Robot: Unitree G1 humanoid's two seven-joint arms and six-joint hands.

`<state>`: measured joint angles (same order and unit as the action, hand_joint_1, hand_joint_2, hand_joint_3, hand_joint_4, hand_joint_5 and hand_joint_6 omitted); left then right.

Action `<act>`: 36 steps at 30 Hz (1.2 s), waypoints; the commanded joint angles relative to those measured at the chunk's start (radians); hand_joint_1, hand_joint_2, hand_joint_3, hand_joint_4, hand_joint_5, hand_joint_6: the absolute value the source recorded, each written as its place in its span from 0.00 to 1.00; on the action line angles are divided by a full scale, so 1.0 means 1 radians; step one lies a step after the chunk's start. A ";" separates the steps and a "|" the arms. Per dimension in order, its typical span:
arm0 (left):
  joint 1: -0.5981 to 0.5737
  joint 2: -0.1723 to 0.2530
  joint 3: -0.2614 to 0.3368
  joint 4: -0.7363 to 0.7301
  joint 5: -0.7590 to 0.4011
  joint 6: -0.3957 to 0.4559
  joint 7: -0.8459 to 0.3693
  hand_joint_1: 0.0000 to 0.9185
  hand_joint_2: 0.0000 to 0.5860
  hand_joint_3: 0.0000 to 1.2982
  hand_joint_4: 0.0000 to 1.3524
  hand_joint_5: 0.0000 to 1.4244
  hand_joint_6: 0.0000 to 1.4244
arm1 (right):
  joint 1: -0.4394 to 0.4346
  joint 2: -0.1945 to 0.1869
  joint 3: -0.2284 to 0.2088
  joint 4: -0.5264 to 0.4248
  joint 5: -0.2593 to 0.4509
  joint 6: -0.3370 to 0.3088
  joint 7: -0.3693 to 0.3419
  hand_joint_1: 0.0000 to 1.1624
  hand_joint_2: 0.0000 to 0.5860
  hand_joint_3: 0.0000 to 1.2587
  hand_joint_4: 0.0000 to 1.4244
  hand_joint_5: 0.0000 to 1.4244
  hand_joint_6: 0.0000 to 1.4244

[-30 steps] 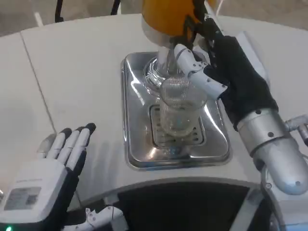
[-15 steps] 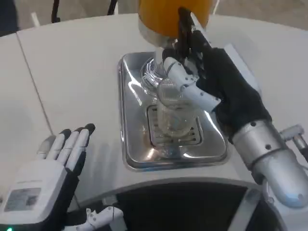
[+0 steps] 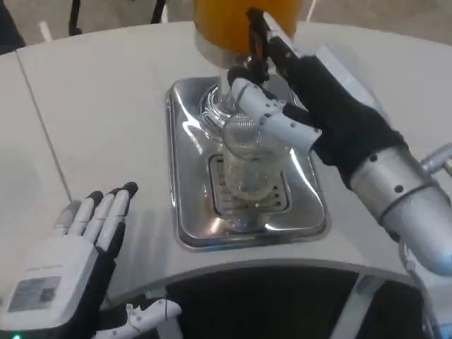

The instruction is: Grasp the cup under the faucet to collect the drink, then remove the cup.

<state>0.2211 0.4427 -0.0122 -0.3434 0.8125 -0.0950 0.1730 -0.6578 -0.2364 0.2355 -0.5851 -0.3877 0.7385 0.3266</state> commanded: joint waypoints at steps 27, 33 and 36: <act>-0.145 -0.061 -0.009 0.117 -0.071 0.015 0.002 0.15 0.12 0.00 0.00 0.00 0.00 | -0.220 -0.109 0.200 0.168 -0.013 0.085 0.241 0.11 0.91 0.01 0.00 0.00 0.01; -0.208 -0.094 -0.033 0.141 -0.065 0.026 0.010 0.15 0.12 0.00 0.00 0.00 0.00 | -0.222 -0.106 0.199 0.162 -0.017 0.094 0.243 0.11 0.92 0.02 0.00 0.00 0.01; -0.242 -0.113 -0.050 0.162 -0.060 0.034 0.013 0.16 0.12 0.00 0.00 0.00 0.00 | -0.215 -0.108 0.196 0.159 -0.014 0.096 0.243 0.11 0.93 0.02 0.00 0.00 0.01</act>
<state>0.0072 0.3498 -0.0385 -0.2098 0.7508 -0.0724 0.1762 -0.9030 -0.3525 0.3926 -0.4412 -0.4443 0.8155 0.5031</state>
